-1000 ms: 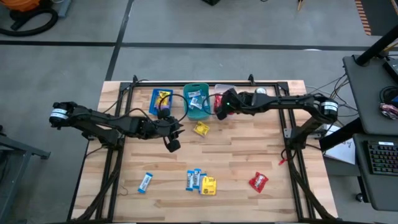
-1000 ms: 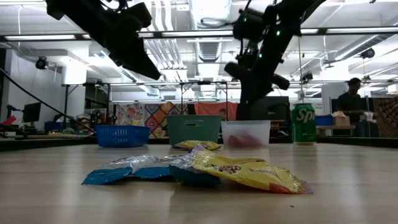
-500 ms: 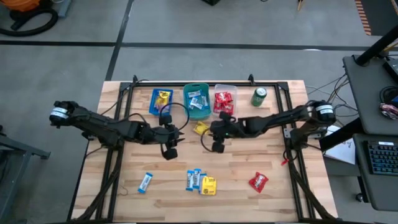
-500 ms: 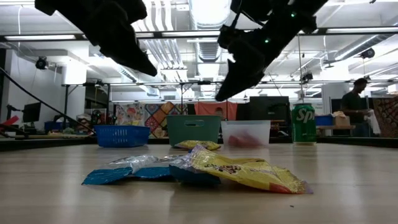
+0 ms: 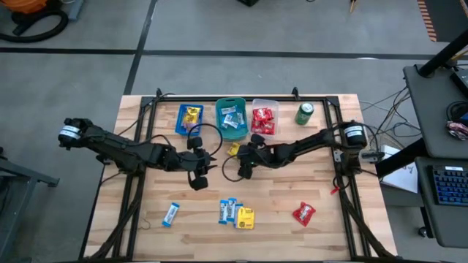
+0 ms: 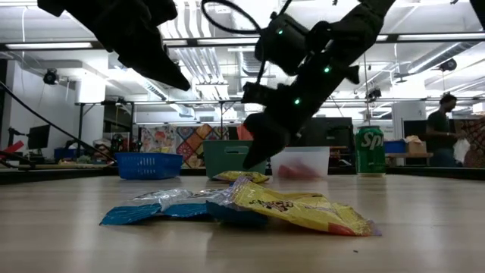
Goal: Sort candy
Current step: Put the yellow candy into the blue bin
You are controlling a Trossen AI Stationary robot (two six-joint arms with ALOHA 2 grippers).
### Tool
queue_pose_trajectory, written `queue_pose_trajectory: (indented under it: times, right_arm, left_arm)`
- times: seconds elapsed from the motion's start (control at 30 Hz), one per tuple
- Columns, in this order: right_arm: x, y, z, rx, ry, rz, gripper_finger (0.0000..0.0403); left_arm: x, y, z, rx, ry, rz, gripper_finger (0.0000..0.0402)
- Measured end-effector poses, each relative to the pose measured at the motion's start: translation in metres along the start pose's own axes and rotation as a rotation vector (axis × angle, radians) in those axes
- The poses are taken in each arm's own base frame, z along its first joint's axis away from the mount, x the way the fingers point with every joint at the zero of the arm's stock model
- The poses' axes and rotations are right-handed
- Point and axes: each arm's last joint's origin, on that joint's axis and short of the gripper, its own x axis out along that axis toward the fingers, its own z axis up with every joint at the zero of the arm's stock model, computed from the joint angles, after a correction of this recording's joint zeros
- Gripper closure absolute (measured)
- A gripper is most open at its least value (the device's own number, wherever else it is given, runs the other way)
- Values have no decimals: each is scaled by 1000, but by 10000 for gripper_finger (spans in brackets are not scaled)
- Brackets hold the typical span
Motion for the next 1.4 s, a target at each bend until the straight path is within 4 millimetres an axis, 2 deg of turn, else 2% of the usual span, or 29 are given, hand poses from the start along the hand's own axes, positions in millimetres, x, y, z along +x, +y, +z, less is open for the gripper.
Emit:
queue_pose_trajectory:
  times: [0.23,0.37,0.5,0.63,0.7,0.83,1.1,1.23,1.4]
  right_arm:
    - [20,4,-4,-14,38,-10,226]
    - [28,2,-7,-5,54,0,247]
    - [33,3,-10,6,70,14,295]
    - [32,3,-10,4,73,22,362]
    - [28,2,-8,7,68,37,385]
    - [16,1,0,44,75,158,390]
    - [-26,0,30,279,65,575,391]
    - [-42,-2,40,326,48,666,391]
    - [-54,-4,48,331,6,704,391]
  left_arm:
    - [0,0,0,1,-1,4,315]
    - [0,0,0,-1,-2,4,315]
    - [0,0,0,2,-3,3,315]
    - [1,0,0,43,-17,-1,315]
    - [3,-1,-2,83,-44,-24,315]
    - [8,-5,-12,144,-140,-125,315]
    - [14,-6,-31,159,-257,-151,310]
    - [14,-8,-31,145,-275,-233,280]
    - [13,-10,-31,130,-291,-301,222]
